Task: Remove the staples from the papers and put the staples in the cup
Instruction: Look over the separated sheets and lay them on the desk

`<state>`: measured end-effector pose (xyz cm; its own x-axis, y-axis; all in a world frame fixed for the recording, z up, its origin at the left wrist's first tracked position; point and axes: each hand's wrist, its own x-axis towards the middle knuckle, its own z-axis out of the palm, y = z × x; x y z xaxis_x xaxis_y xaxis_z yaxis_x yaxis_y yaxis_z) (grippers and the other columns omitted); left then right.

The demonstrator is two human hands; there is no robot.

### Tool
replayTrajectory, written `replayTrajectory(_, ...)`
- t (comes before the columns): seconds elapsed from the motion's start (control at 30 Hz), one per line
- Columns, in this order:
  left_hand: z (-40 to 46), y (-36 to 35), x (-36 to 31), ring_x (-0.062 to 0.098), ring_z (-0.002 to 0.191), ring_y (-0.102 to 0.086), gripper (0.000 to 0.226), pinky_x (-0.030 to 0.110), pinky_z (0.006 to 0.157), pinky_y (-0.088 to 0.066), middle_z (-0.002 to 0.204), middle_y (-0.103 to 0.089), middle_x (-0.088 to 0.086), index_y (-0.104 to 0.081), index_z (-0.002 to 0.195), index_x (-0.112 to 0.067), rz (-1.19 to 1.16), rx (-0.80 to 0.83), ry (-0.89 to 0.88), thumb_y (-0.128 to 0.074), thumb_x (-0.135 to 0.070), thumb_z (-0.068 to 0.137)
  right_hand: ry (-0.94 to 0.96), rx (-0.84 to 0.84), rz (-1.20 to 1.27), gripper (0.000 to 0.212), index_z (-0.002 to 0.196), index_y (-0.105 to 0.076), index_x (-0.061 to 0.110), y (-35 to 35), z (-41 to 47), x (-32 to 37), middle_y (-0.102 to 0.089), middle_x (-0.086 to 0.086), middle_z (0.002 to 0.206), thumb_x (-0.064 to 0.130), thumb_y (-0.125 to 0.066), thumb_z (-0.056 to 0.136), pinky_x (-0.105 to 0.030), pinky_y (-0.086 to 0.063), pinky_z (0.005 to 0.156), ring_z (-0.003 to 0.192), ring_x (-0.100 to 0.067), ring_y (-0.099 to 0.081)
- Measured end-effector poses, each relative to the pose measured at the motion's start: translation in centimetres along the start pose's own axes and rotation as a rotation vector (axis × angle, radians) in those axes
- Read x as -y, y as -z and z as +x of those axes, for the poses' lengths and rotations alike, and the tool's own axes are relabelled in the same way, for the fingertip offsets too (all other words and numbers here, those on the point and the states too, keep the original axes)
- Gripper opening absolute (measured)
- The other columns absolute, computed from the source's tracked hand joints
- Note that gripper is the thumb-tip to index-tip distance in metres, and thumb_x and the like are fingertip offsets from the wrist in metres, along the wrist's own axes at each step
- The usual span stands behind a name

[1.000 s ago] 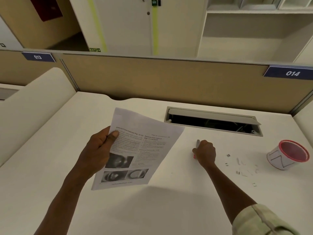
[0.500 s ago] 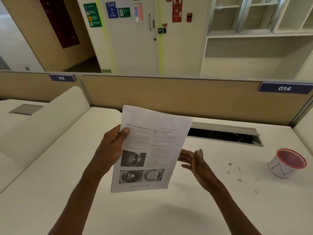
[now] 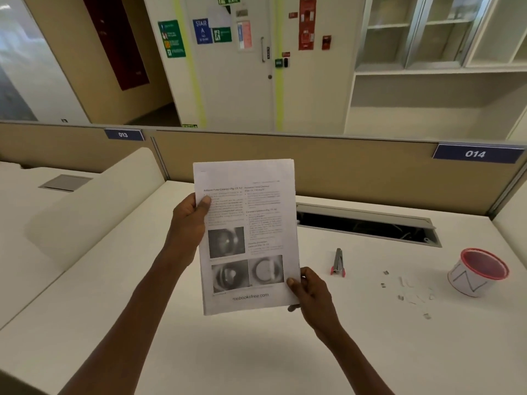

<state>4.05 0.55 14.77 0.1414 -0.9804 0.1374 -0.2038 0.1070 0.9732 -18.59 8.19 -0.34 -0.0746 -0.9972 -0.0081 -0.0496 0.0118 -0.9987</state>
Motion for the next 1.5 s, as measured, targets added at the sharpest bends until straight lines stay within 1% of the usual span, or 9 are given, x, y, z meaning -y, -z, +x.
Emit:
replayTrajectory(0.2,0.9,1.4,5.8,0.022,0.099,-0.068,0.039,0.042,0.084,-0.056,0.116,-0.067,0.002,-0.054,0.129,-0.019,0.075,0.069,0.222,-0.061,-0.029,0.092,-0.042,-0.186,-0.019,0.006,0.094,-0.057,0.005,-2.4,2.5,1.3,-0.071,-0.008,0.091,0.010,-0.054,0.096,-0.021,-0.047,0.043,0.047,-0.010,-0.056)
replayTrajectory(0.3,0.6,2.0,9.2,0.022,0.094,-0.070,0.021,0.048,0.087,-0.055,0.102,-0.074,0.002,-0.067,0.110,-0.024,0.105,0.079,0.284,-0.063,-0.017,0.090,-0.102,-0.224,-0.021,0.005,0.096,-0.056,0.005,-3.7,4.3,1.6,-0.069,-0.006,0.097,0.009,-0.053,0.096,-0.022,-0.049,0.043,0.049,-0.009,-0.058)
replayTrajectory(0.77,6.2,-0.4,9.7,0.022,0.077,-0.071,0.016,0.038,0.068,-0.056,0.082,-0.074,-0.003,-0.069,0.089,-0.018,0.134,0.007,0.138,-0.058,-0.029,0.094,-0.127,-0.247,-0.144,0.006,0.092,-0.055,0.005,-4.1,6.4,-0.7,-0.070,-0.004,0.093,0.008,-0.053,0.095,-0.026,-0.050,0.044,0.053,-0.008,-0.057)
replayTrajectory(0.87,6.4,-1.5,9.2,0.021,0.073,-0.070,0.020,0.028,0.060,-0.054,0.082,-0.073,-0.002,-0.069,0.089,-0.017,0.148,-0.013,0.055,-0.055,-0.030,0.095,-0.138,-0.263,-0.225,0.006,0.099,-0.056,0.017,-4.0,6.4,-1.0,-0.071,-0.002,0.102,0.016,-0.059,0.094,-0.034,-0.057,0.063,0.078,-0.013,-0.065)
replayTrajectory(1.0,4.7,-2.8,9.2,0.012,0.067,-0.067,0.020,0.013,0.054,-0.049,0.080,-0.073,-0.006,-0.072,0.095,-0.017,0.175,-0.030,-0.083,-0.054,-0.027,0.096,-0.116,-0.348,-0.496,0.064,0.140,-0.039,0.017,-4.4,7.6,1.7,-0.050,-0.002,0.141,0.040,-0.066,0.086,-0.036,-0.043,0.102,0.124,-0.019,-0.049)
replayTrajectory(1.1,2.8,-3.7,8.6,0.006,0.062,-0.065,0.023,0.006,0.055,-0.049,0.084,-0.075,-0.003,-0.073,0.096,-0.014,0.183,-0.081,-0.169,-0.054,-0.027,0.094,0.011,-0.345,-0.503,0.068,0.142,-0.038,0.024,-6.0,8.5,6.9,-0.043,0.003,0.148,0.052,-0.061,0.085,-0.040,-0.036,0.111,0.135,-0.018,-0.041)
replayTrajectory(1.27,-0.6,-5.4,7.0,0.012,0.075,-0.072,0.040,0.009,0.069,-0.053,0.096,-0.074,-0.003,-0.071,0.111,-0.008,0.123,-0.184,-0.296,-0.054,-0.034,0.086,0.172,-0.358,-0.339,0.075,0.135,-0.050,0.025,-9.6,9.1,15.3,-0.059,0.013,0.130,0.066,-0.064,0.074,-0.035,-0.052,0.096,0.116,-0.009,-0.057)
replayTrajectory(1.43,-2.3,-6.6,5.3,0.009,0.109,-0.065,0.037,0.020,0.090,-0.053,0.121,-0.068,0.000,-0.065,0.123,-0.008,0.158,-0.143,-0.499,-0.061,-0.025,0.090,0.337,-0.572,-0.364,0.009,0.090,-0.065,0.021,-10.4,9.5,17.7,-0.070,0.012,0.089,0.029,-0.062,0.092,-0.022,-0.056,0.064,0.075,-0.005,-0.065)
replayTrajectory(1.5,-2.7,-6.8,5.0,0.010,0.117,-0.061,0.045,0.021,0.093,-0.051,0.131,-0.062,0.001,-0.062,0.127,-0.011,0.169,-0.067,-0.558,-0.052,-0.041,0.094,0.356,-0.597,-0.362,0.016,0.084,-0.062,0.015,-9.6,9.6,17.3,-0.071,0.005,0.094,0.024,-0.056,0.096,-0.019,-0.056,0.061,0.075,-0.009,-0.064)
